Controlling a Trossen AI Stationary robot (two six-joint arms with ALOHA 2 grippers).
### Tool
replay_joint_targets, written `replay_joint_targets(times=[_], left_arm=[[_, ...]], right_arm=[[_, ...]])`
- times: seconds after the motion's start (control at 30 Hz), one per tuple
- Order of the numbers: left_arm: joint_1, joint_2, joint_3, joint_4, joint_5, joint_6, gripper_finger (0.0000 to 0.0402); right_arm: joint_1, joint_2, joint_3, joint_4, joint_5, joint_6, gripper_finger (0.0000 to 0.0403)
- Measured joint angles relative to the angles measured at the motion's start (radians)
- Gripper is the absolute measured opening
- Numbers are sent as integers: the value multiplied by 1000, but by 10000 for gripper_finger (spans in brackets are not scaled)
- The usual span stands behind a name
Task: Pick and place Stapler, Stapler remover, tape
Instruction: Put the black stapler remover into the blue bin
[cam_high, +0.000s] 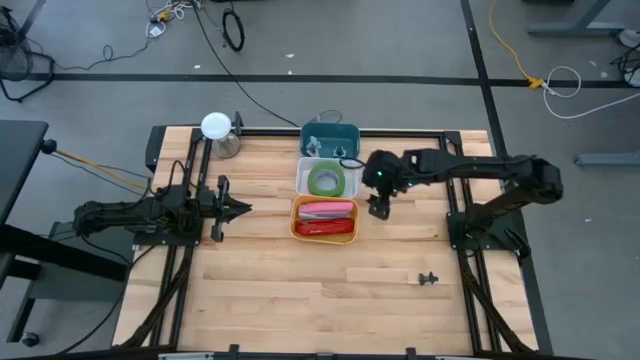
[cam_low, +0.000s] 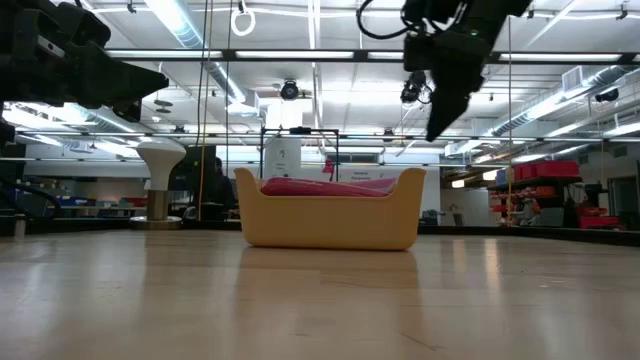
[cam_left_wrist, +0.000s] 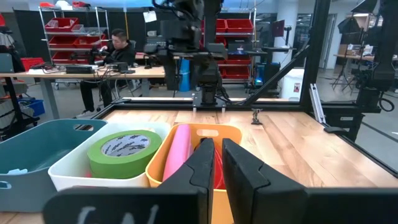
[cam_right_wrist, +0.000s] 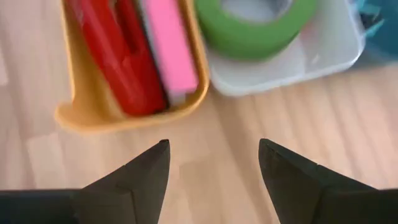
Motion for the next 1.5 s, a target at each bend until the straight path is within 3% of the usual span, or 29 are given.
replay_joint_targets(times=[0.27,0.63,1.5], left_arm=[[0,0,0,0,0,0,37],[0,0,0,0,0,0,37],[0,0,0,0,0,0,37]], right_arm=[[108,-95,-76,-113,0,114,244],[270,-106,-76,-209,-10,238,244],[422,-61,-77,-411,-164,338,244]])
